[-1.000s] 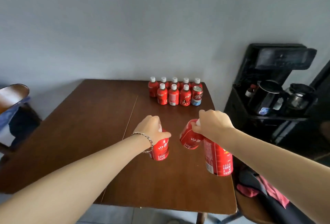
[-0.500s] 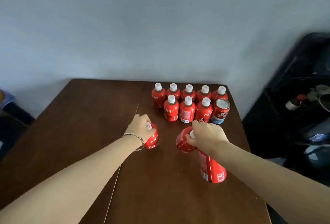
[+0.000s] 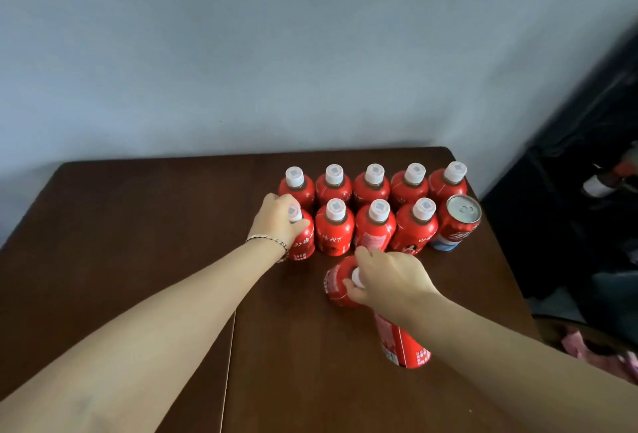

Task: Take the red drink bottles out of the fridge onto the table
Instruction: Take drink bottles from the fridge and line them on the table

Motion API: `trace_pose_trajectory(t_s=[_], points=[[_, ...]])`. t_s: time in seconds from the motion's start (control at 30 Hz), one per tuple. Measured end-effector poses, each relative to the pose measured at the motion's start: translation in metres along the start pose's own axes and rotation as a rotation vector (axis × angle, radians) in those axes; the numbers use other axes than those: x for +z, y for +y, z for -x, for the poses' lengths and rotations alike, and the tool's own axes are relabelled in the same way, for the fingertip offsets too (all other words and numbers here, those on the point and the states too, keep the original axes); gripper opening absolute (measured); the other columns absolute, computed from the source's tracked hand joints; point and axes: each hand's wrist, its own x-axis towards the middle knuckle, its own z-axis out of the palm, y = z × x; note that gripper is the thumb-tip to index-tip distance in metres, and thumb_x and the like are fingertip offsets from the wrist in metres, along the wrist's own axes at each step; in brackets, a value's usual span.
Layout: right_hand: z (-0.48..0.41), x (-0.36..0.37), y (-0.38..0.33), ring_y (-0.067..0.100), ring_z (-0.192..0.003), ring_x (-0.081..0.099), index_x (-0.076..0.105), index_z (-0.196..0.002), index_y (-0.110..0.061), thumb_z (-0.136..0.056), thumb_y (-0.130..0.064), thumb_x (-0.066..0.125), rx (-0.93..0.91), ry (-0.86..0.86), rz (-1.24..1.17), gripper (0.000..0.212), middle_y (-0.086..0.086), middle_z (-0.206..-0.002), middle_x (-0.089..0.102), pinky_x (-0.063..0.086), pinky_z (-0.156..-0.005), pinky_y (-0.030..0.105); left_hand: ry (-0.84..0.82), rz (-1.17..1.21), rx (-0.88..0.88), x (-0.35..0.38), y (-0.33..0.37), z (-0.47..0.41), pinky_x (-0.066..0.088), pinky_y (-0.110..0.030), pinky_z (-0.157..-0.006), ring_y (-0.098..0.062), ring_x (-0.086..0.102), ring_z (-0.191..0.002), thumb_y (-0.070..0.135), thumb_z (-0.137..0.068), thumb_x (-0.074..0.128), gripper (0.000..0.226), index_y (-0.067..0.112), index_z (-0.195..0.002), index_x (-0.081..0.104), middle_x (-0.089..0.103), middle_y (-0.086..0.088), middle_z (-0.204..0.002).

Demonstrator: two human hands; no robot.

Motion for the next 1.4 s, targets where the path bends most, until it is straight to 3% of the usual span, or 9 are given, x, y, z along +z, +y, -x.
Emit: trace_pose_trajectory(t_s=[0.23,0.43,0.57,0.7,0.97,1.17,1.23,1.3,1.4], points=[[-0.009,0.020,-0.013,0.025,-0.094,0.061,0.043,-0.105,-0.016,-0.097,-0.045,0.037,-0.057,-0.037,-0.027,0.031,0.003,-0.100,0.055,0.030,-0.057,0.028,0.025,0.125,0.091,0.002,-0.010,-0.008,0.046,-0.033,-0.081,-0.025,0.056,-0.091,0.022,-0.078,0.071,0.029,0.008,-0.100,0.059,0.050,-0.011,-0.104],[-0.015,0.021,-0.022,0.026,-0.087,0.059,0.047,-0.112,-0.012,-0.097,-0.043,0.038,-0.081,0.046,-0.031,0.036,0.003,-0.106,0.057,0.035,-0.063,0.031,0.058,0.208,0.048,-0.002,-0.021,0.021,0.046,-0.034,-0.096,-0.027,0.049,-0.114,0.007,-0.078,0.069,0.073,0.016,-0.139,0.030,0.027,-0.010,-0.136],[-0.028,0.023,-0.032,0.028,-0.084,0.063,0.054,-0.108,-0.008,-0.094,-0.042,0.049,-0.157,0.134,-0.001,0.038,0.005,-0.098,0.058,0.023,-0.047,0.026,-0.068,0.268,0.223,0.004,-0.032,0.069,0.043,-0.036,-0.102,-0.023,0.041,-0.123,-0.001,-0.074,0.064,0.078,0.018,-0.140,0.029,0.028,-0.005,-0.138],[-0.027,0.035,-0.048,0.015,-0.037,0.053,0.070,-0.076,-0.014,-0.046,-0.042,0.090,-0.285,0.333,-0.001,0.045,-0.003,-0.062,0.060,0.015,-0.031,0.016,-0.253,0.117,0.240,0.019,-0.048,0.095,0.029,-0.018,-0.102,-0.013,0.036,-0.126,0.019,-0.077,0.068,0.075,0.030,-0.141,0.030,0.038,0.008,-0.137],[-0.022,0.047,-0.045,0.017,-0.040,0.053,0.046,-0.110,-0.015,-0.044,-0.016,0.090,-0.219,0.583,-0.120,0.079,0.002,-0.068,0.056,0.028,-0.027,0.020,-0.087,0.359,0.032,0.029,-0.057,0.087,0.049,-0.035,-0.094,-0.011,0.059,-0.105,0.026,-0.063,0.076,0.060,0.029,-0.118,0.053,0.054,0.006,-0.121],[-0.044,0.051,-0.040,0.023,-0.056,0.060,0.048,-0.111,-0.013,-0.058,-0.007,0.081,-0.087,0.645,-0.220,0.063,0.006,-0.075,0.059,0.038,-0.037,0.024,-0.113,0.414,-0.020,0.035,-0.050,0.088,0.039,-0.020,-0.095,-0.004,0.050,-0.102,0.019,-0.070,0.076,0.063,0.026,-0.126,0.048,0.044,0.010,-0.123],[-0.037,0.053,-0.040,0.030,-0.083,0.063,0.050,-0.122,-0.010,-0.069,-0.010,0.076,0.088,0.596,-0.409,0.059,0.011,-0.094,0.060,0.052,-0.064,0.037,-0.125,0.458,-0.053,0.036,-0.050,0.089,0.035,-0.017,-0.094,-0.004,0.047,-0.110,0.014,-0.072,0.077,0.072,0.024,-0.134,0.042,0.042,0.009,-0.126],[-0.026,0.055,-0.040,0.033,-0.112,0.051,0.041,-0.136,-0.009,-0.080,-0.025,0.071,0.342,0.463,-0.593,0.065,0.013,-0.120,0.052,0.044,-0.092,0.041,-0.174,0.573,-0.149,0.039,-0.056,0.082,0.038,-0.024,-0.101,-0.010,0.047,-0.120,0.012,-0.067,0.081,0.093,0.022,-0.143,0.029,0.045,0.006,-0.131],[-0.016,0.070,-0.037,0.034,-0.125,0.044,0.018,-0.147,-0.022,-0.079,-0.044,0.069,0.634,0.076,-0.945,0.088,0.012,-0.137,0.038,0.039,-0.102,0.041,-0.265,0.812,-0.363,0.042,-0.056,0.071,0.039,-0.049,-0.106,-0.022,0.044,-0.130,0.007,-0.058,0.086,0.129,0.034,-0.150,0.000,0.040,0.000,-0.145]])
